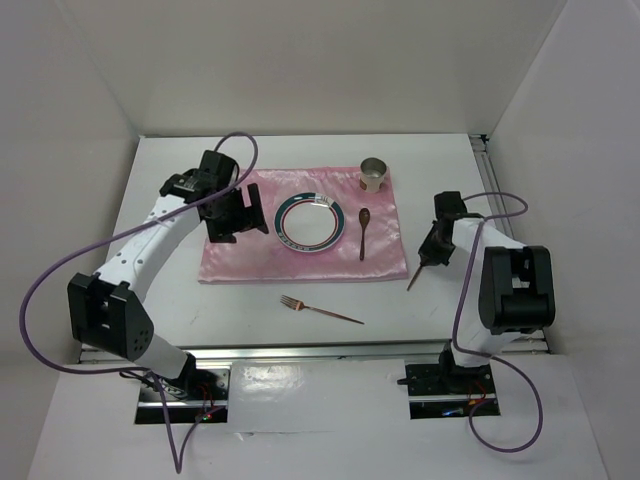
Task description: Set the dinner table for one person
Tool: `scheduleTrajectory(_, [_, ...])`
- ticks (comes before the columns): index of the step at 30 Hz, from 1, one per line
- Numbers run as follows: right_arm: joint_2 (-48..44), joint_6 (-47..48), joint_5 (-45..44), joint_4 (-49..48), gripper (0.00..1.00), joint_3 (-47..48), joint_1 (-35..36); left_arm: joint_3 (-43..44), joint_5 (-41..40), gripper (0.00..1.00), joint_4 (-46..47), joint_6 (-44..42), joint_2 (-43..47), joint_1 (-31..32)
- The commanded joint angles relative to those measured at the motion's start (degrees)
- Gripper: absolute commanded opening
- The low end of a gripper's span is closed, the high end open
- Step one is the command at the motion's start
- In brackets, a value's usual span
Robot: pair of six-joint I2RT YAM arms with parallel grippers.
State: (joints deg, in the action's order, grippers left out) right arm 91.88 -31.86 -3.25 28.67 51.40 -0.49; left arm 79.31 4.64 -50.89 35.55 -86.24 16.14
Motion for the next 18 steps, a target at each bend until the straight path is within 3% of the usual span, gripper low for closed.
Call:
scheduleTrajectory(1, [-3.7,0.7,-6.0,3.2,0.0,4.8,2.4,0.8,-2.3,0.99,0.1,4.9,0.7,2.1])
scheduleTrajectory(10, [1.5,3.7,-8.8,8.7,0.0,19.6,13.5,-9.2,-5.9,0.99,5.4,21.8,2.8,12.2])
scheduleTrajectory(16, [10.6,7.8,-4.2,9.2,0.0,25.9,17.3,-12.2,-3.2,1.0,9.5,30.6,-1.3,18.7])
scheduleTrajectory(18, [12.7,9.5,-2.1,8.4,0.0,26.5,17.3,-13.6,1.1,1.0,11.2,32.0,-3.5,19.3])
